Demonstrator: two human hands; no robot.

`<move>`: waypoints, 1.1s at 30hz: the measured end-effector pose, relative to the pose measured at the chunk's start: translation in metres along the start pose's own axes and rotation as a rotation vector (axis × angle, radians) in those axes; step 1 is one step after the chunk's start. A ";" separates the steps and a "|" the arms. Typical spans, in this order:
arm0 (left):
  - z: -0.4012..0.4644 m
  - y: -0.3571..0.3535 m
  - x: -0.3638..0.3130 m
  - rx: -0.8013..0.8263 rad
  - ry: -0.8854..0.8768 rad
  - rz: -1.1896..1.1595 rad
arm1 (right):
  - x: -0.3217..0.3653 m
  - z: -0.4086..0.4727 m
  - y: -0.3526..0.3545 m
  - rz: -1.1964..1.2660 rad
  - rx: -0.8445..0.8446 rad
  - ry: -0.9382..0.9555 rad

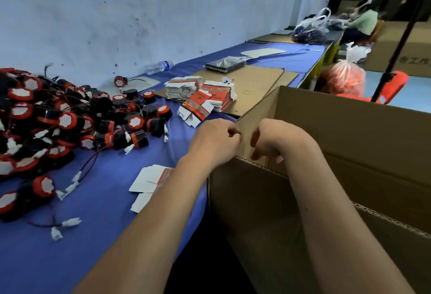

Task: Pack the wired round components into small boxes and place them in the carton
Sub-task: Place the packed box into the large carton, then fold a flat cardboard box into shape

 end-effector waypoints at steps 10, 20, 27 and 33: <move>-0.076 0.005 0.076 -0.371 0.250 -0.387 | 0.051 -0.018 -0.009 0.275 -0.712 0.386; -0.185 0.047 0.211 -0.600 0.675 -0.084 | 0.224 -0.011 -0.179 0.376 -0.109 0.707; -0.153 0.035 0.240 -0.434 0.711 -0.203 | 0.228 0.056 -0.197 0.218 -0.230 0.486; -0.091 -0.010 0.210 0.141 0.660 -0.077 | 0.166 0.079 -0.183 -0.119 0.031 0.395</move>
Point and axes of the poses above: each hand's wrist, its own z-axis towards the middle knuckle, its own y-axis out of the back of the hand, x = y × z, the point moved 2 cm from there along z, towards the middle knuckle, and after that the axes turned 9 degrees about z, right-handed, at the moved point
